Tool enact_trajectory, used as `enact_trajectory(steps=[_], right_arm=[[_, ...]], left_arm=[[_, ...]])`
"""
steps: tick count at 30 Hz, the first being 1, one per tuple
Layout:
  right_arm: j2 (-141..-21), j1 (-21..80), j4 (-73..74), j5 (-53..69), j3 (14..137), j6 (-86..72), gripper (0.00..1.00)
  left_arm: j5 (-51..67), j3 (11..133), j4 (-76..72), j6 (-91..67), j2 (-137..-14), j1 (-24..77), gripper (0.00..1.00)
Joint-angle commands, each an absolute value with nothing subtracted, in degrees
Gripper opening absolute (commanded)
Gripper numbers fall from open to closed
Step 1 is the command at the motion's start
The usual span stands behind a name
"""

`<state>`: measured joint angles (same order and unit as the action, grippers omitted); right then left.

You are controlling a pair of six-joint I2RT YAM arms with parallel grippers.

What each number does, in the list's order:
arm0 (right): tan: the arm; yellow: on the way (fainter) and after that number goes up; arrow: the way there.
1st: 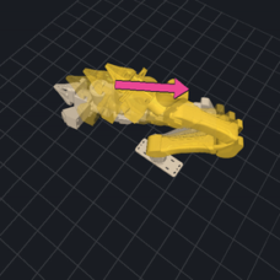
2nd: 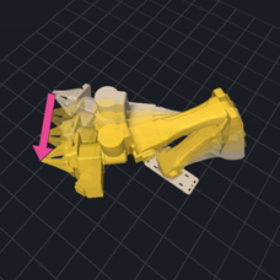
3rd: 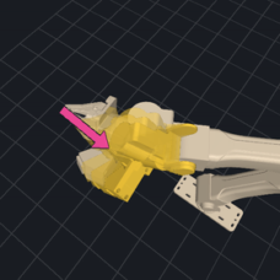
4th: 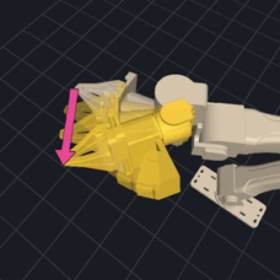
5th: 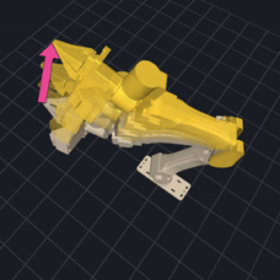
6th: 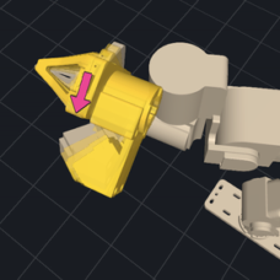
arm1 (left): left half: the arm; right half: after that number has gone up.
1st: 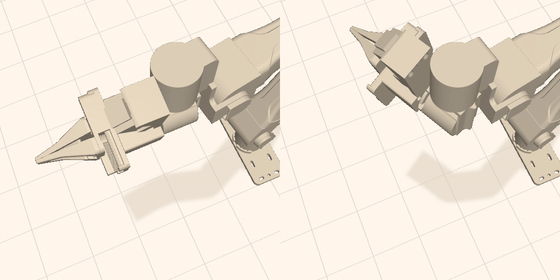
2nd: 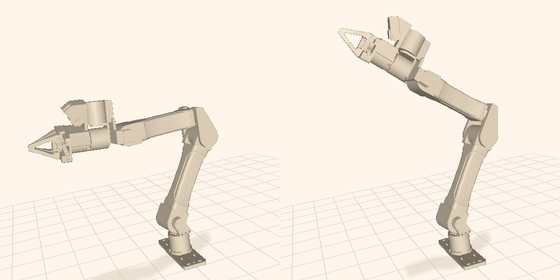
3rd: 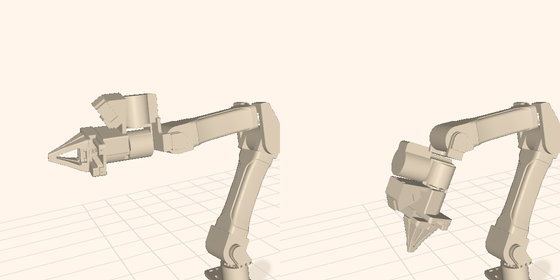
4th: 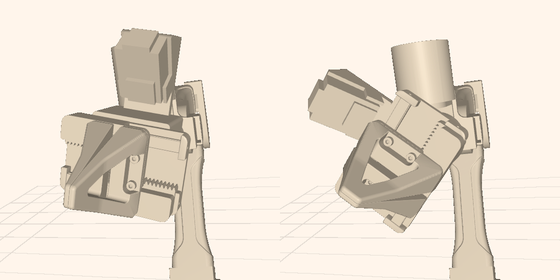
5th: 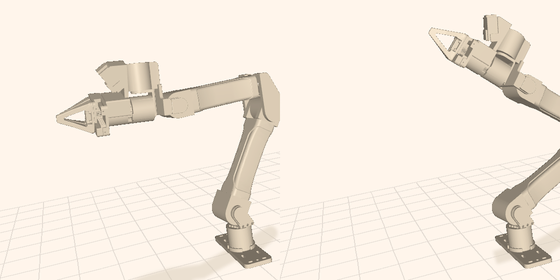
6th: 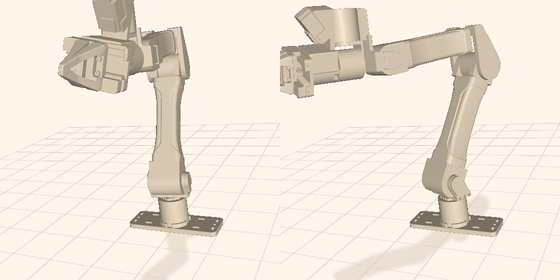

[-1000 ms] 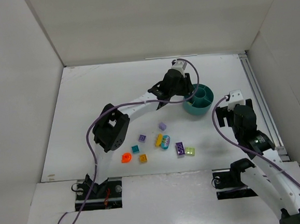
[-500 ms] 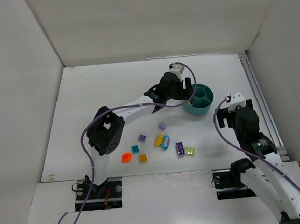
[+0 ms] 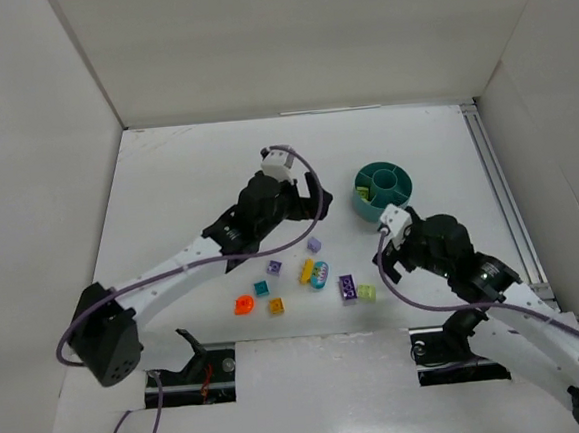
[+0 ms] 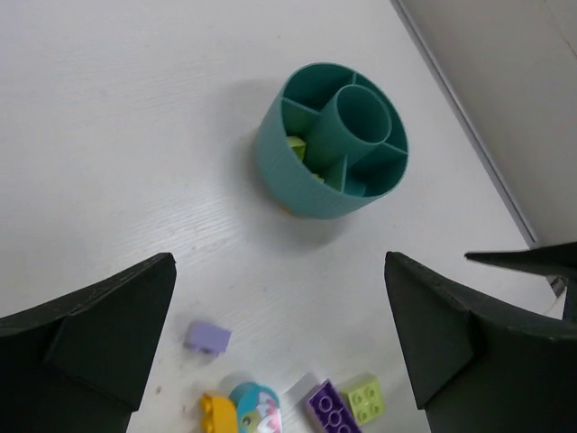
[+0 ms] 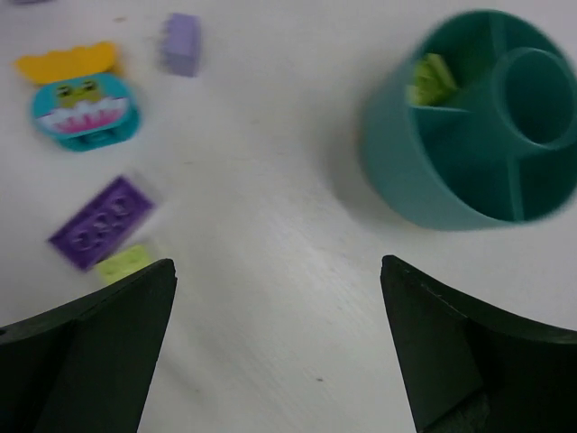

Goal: Sort the legos into containers by color

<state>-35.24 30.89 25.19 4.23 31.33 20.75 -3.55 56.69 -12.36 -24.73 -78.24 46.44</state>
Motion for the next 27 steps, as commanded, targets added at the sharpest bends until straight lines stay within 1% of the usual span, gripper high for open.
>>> enact_trajectory(steps=[1,2,3,7,10,12,21,27], right_arm=[[-39.4,40.3,28.1,-0.4,33.0,17.7,1.00],[-41.2,45.1,28.6,-1.7,33.5,16.7,1.00],[-44.8,47.2,30.0,-3.1,34.2,13.7,1.00],[-51.3,52.8,33.7,-7.3,36.1,10.4,0.95],[-52.5,52.8,32.0,-5.6,35.3,11.8,0.90],[-53.1,52.8,30.2,-2.3,34.8,12.5,0.86],[-62.7,52.8,26.0,-1.0,35.9,14.6,0.85],[-67.2,52.8,24.1,-1.5,35.9,14.6,0.75]], left_arm=[[-10.0,49.6,-9.6,-26.2,-71.1,46.6,1.00],[-10.5,46.5,-9.0,-27.1,-67.9,46.6,1.00],[-10.5,45.0,-8.4,-27.9,-66.4,46.6,1.00],[-11.2,39.6,-6.7,-29.9,-60.7,46.6,1.00],[-11.9,37.6,-6.2,-29.9,-57.8,46.1,1.00],[-12.4,36.8,-5.6,-30.4,-57.0,46.1,1.00],[-13.7,37.4,-3.1,-29.9,-57.0,46.1,1.00],[-14.2,36.8,-3.1,-29.9,-57.6,46.1,1.00]])
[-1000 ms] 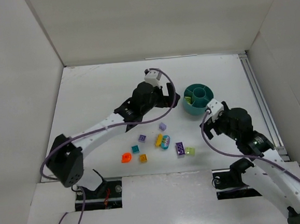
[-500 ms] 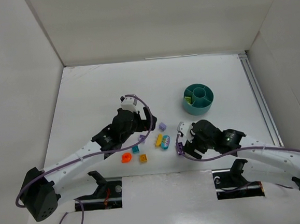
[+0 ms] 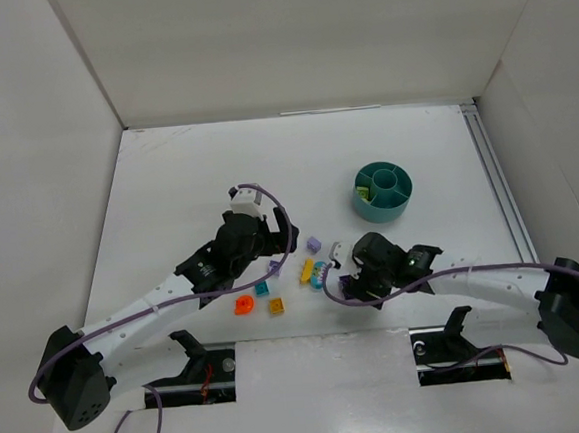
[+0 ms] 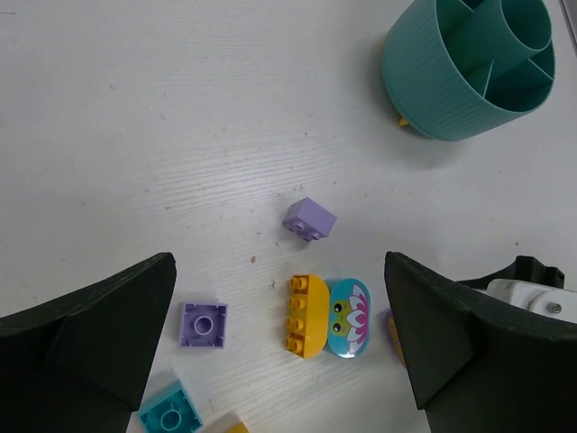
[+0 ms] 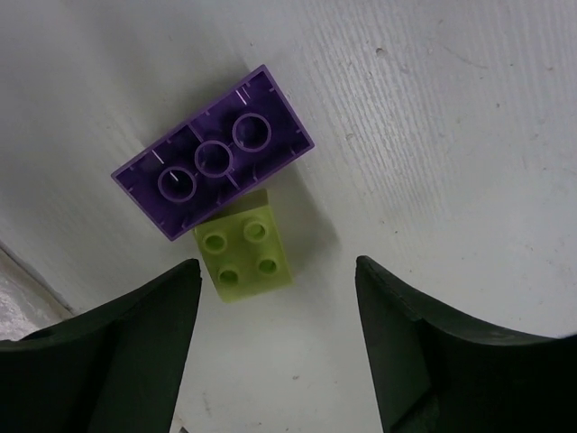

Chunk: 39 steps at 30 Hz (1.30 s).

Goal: Sort the legos into containers by color

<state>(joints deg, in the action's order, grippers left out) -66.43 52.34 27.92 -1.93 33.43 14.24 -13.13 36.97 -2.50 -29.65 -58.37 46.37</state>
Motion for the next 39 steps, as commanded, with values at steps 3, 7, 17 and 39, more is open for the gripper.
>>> enact_trajectory(steps=[3,7,17,39], right_arm=[[-69.2,52.8,23.6,-2.0,35.9,14.6,0.68],[-70.6,52.8,20.1,-0.9,35.9,16.0,0.60],[-69.7,52.8,18.0,0.1,36.0,17.3,0.31],[-72.0,31.5,4.2,-14.9,57.7,29.4,0.31]], left_arm=[[-15.4,36.8,-2.5,-29.9,-58.6,46.1,1.00],[-15.4,37.4,-2.5,-29.9,-59.2,46.1,1.00],[-17.1,37.4,-1.5,-30.5,-59.7,46.1,1.00],[-20.2,39.7,3.5,-36.1,-62.5,42.2,1.00]])
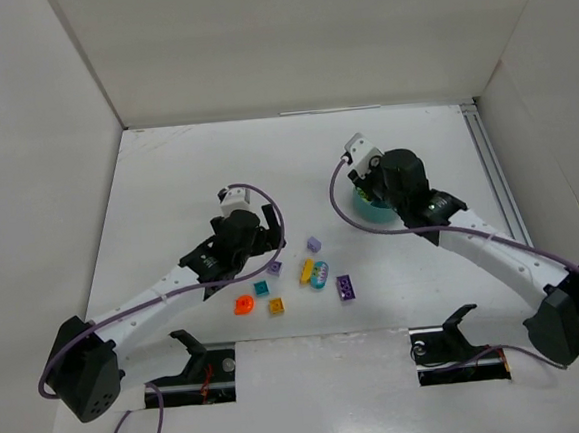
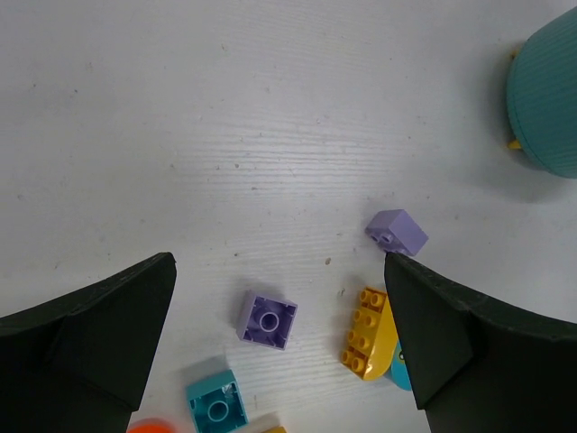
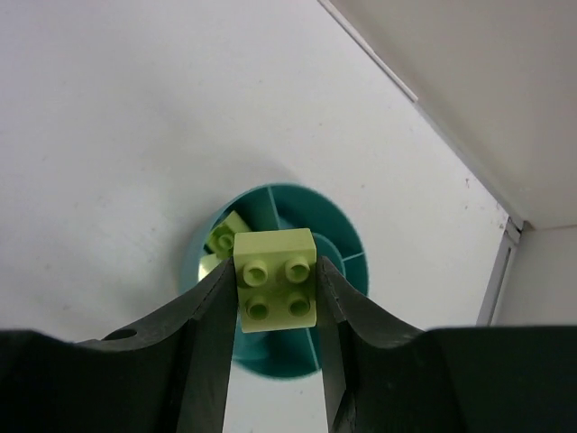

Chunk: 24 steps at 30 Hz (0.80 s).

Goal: Sort the legos into containers by color

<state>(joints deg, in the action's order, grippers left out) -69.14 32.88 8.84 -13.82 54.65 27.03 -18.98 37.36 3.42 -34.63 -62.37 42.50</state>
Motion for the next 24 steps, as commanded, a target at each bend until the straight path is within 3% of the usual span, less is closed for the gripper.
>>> enact_trajectory(steps=[1,16,24], right_arm=[[-73.0,31.5,4.2,-14.4,57.7,29.4,0.31],[-81.4,25.7,-5.3,6.8,58.3,33.0,0.33],[-84.0,23.7,-5.9,7.9,57.0,32.4,0.33]], left_arm=[[-20.2,39.7,3.5,-36.1,-63.0,42.2,1.00],[-19.2,40.3,3.5,-35.6,-64.1,40.0,1.00],[-18.6,40.3,3.5,-35.1,-64.6,39.5,1.00]])
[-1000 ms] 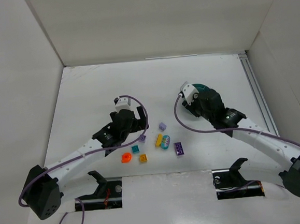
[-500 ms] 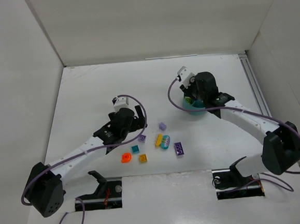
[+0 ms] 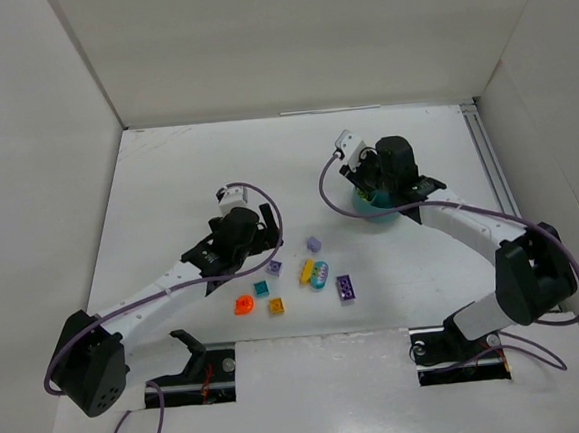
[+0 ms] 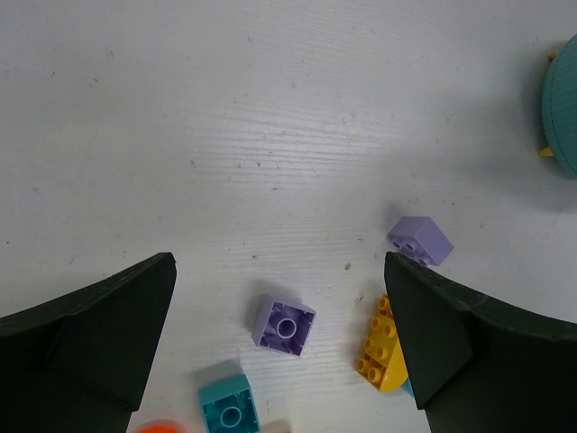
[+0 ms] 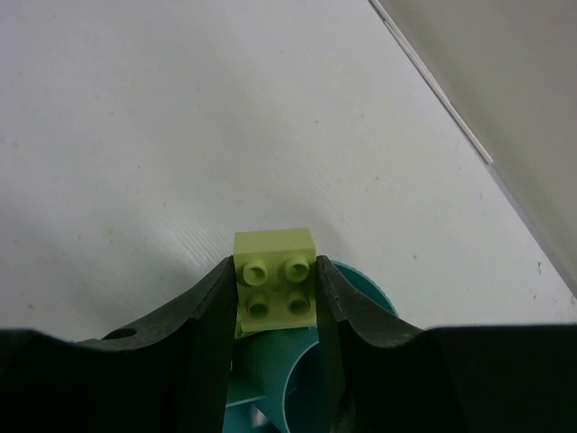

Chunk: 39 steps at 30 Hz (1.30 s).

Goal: Sort the legos into containers by color

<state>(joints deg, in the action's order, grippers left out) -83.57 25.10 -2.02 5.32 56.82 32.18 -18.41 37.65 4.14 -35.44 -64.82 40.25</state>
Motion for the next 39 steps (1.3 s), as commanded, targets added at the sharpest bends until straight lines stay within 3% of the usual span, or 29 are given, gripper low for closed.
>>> enact_trajectory(steps=[1,11,15,28,30,39], right_arm=[[-84.5,23.7,-5.9,7.9,57.0,32.4,0.34],[-83.9,22.6,-5.9,9.8,54.6,32.4,0.41],[-83.4,22.6,-5.9,9.8,53.5,31.9,0.48],[-74.1,23.6,-5.4,12.1,51.3,31.4,0.88],[-70.9,24.2,-4.5,12.1,51.3,31.4,1.00],[-59.5,25.3,7.2,4.0,46.9,29.6,1.00]], left_arm=[[-18.6,40.3,3.5,-35.1,-64.6,39.5,1.00],[-17.6,40.8,4.0,-34.5,-65.7,39.5,1.00],[-17.0,41.3,4.6,-34.0,-66.2,39.5,1.00],[-16.4,41.1,8.4,-35.2,-65.6,39.5,1.00],[-14.5,40.6,9.0,-35.2,-65.6,39.5,1.00],[-11.6,38.9,9.0,-32.3,-71.0,43.7,0.94]])
